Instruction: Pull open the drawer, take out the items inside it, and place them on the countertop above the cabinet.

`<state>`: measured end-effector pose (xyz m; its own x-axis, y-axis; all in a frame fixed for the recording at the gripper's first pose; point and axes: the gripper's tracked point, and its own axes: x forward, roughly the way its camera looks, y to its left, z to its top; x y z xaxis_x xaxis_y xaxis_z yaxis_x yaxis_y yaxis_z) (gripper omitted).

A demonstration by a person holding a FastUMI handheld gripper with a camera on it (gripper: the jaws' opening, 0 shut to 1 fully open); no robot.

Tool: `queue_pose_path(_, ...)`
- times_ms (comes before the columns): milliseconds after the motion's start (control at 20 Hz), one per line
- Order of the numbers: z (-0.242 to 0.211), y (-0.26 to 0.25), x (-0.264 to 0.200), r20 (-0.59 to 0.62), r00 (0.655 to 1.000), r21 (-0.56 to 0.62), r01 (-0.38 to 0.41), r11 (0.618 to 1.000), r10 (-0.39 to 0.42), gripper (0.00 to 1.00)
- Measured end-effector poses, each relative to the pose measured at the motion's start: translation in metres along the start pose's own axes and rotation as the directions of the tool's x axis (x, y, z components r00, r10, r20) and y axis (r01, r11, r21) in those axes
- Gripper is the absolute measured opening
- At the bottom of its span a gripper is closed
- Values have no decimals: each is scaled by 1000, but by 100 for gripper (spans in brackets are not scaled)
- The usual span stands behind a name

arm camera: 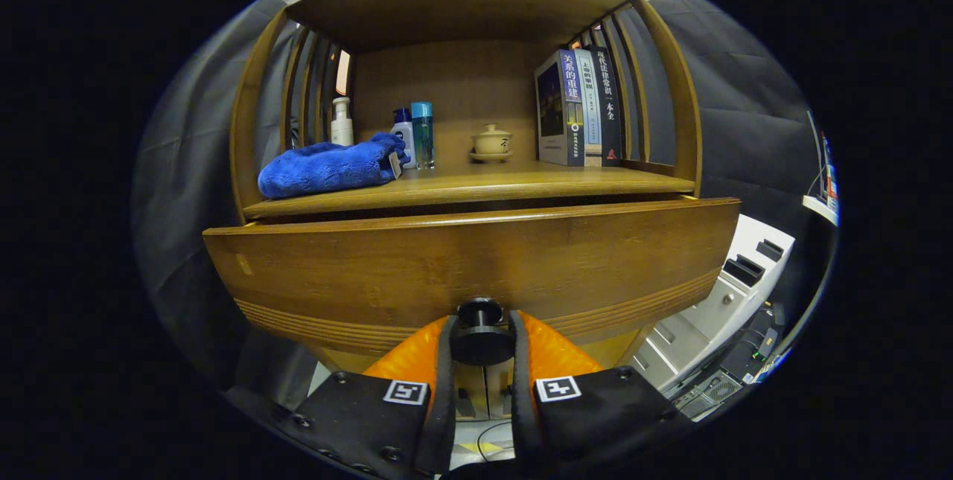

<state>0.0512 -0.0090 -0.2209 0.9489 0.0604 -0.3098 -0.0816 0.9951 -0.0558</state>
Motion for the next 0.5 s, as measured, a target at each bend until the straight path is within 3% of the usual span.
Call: queue_pose_path(500, -28, -6, -63, -36, 999, -3, 8, 1000, -8, 40)
